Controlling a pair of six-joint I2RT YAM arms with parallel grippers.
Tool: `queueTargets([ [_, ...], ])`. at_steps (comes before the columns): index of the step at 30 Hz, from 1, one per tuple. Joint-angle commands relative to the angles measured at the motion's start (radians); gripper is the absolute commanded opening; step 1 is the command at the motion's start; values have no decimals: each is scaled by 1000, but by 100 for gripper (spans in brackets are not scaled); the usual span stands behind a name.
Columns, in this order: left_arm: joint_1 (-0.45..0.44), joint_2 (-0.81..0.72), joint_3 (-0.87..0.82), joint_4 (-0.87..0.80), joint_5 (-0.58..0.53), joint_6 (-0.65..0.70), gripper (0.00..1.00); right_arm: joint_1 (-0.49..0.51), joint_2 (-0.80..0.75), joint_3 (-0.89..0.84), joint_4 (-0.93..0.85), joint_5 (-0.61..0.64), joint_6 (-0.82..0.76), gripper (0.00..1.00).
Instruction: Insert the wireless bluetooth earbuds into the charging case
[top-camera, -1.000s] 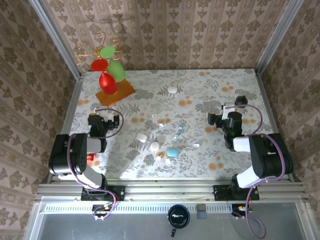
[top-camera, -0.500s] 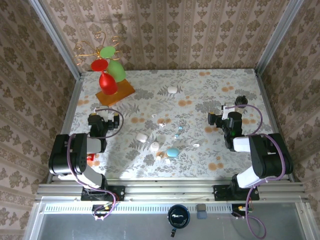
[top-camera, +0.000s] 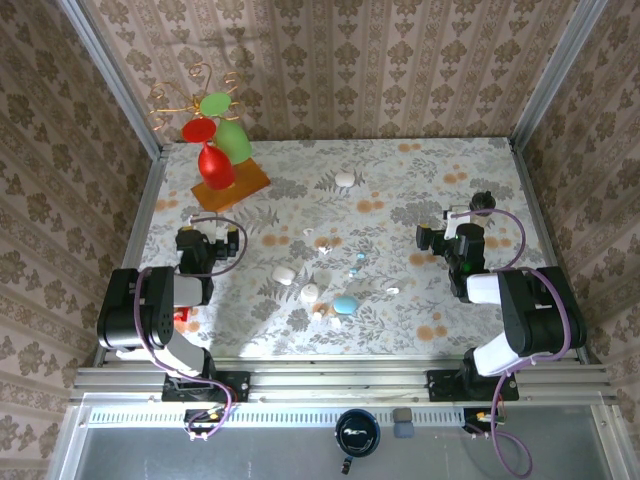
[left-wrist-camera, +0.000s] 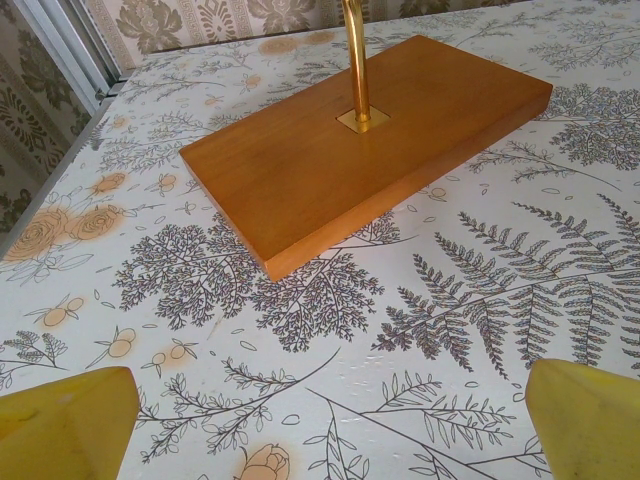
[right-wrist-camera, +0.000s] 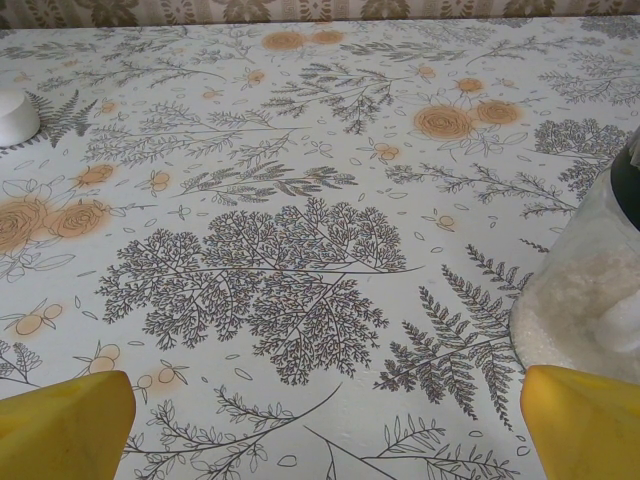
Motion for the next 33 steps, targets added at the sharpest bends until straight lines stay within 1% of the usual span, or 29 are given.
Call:
queueTargets([
  [1,4,-8,19,7,-6,-17,100,1,-29,26,-4,-30,-11,100],
  [5,-20,-40,-36,85,-72,-13,100,5,-123,48,-145,-14,-10,100],
  [7,-39,-82,-51,81,-100,5,100,8,-185,62,-206,14,-12,100],
  [9,-63,-142,-47,11,-118,20,100,13,-222,70,-242,28,-11,100],
  [11,-78,-210,-30,-93,-125,19,100,21,-256,81,-281,29,12,100],
  [14,-110,-302,-6,-239,-123,11,100,45,-304,129,-389,-9,50,100],
  [17,-154,-388,16,-364,-124,-3,100,95,-339,200,-537,-50,75,100],
  [18,-178,-417,26,-418,-127,15,100,116,-344,228,-586,-79,72,100],
  [20,-241,-463,55,-521,-183,26,100,164,-342,272,-659,-142,35,100],
  [22,-277,-507,86,-623,-189,6,100,240,-323,311,-706,-154,-24,100],
  [23,-287,-522,95,-655,-197,-23,100,278,-313,325,-718,-148,-53,100],
  [24,-295,-536,102,-682,-197,-72,100,323,-298,338,-720,-115,-72,100],
  [26,-302,-550,105,-704,-151,-209,100,408,-257,356,-700,-96,-118,100],
  [29,-309,-553,110,-733,-95,-338,100,516,-187,405,-709,-108,-153,100],
  [33,-294,-554,129,-800,-72,-418,100,650,-75,469,-715,-140,-161,100],
])
